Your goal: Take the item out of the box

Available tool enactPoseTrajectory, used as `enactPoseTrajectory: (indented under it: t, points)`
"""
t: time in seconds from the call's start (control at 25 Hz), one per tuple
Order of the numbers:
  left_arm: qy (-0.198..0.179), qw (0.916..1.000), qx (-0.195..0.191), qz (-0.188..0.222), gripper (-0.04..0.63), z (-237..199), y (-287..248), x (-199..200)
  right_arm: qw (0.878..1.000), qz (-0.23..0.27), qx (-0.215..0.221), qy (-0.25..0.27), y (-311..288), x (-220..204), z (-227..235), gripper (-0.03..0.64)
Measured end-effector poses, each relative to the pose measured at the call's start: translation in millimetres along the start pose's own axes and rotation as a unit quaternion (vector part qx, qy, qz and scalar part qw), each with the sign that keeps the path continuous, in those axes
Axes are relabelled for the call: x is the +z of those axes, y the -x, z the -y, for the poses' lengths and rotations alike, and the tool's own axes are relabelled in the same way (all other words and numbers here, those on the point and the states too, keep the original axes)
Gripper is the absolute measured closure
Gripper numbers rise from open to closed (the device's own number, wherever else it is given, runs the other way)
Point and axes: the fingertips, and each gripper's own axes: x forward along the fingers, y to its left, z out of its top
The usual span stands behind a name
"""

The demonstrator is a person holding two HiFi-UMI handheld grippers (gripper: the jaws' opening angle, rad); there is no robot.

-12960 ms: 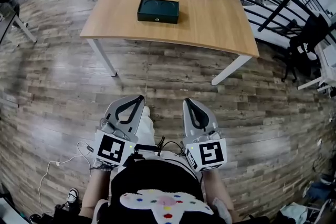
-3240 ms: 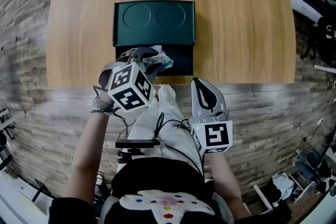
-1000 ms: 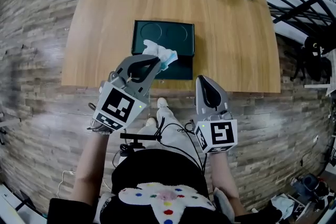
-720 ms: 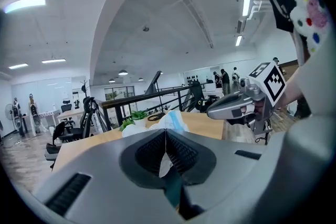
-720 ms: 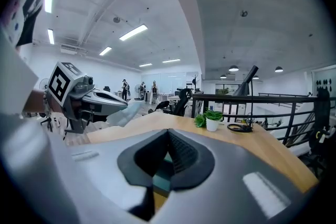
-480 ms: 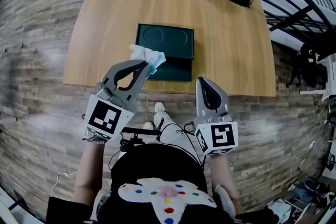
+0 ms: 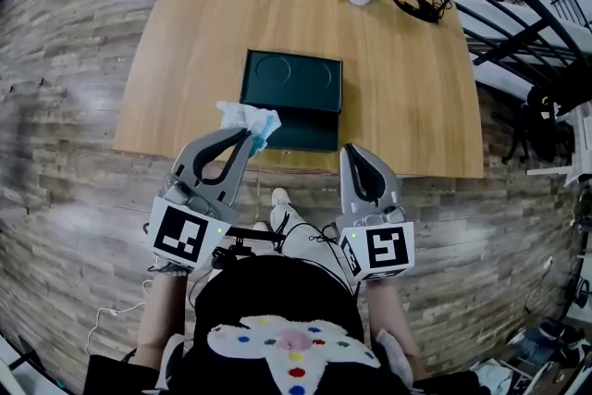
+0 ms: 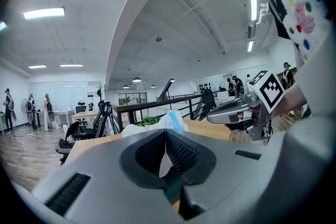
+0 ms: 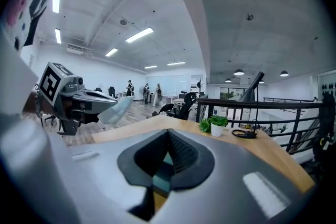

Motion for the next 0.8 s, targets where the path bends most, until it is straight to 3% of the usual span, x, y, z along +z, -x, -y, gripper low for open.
enactPoseTrajectory:
  t: [0.8]
  points:
    - [-0.003,1.0000,-0.004,-0.008,0.589,10,9,-1,1.000,-0.002,0.005,0.022,6,2,-9,0.609]
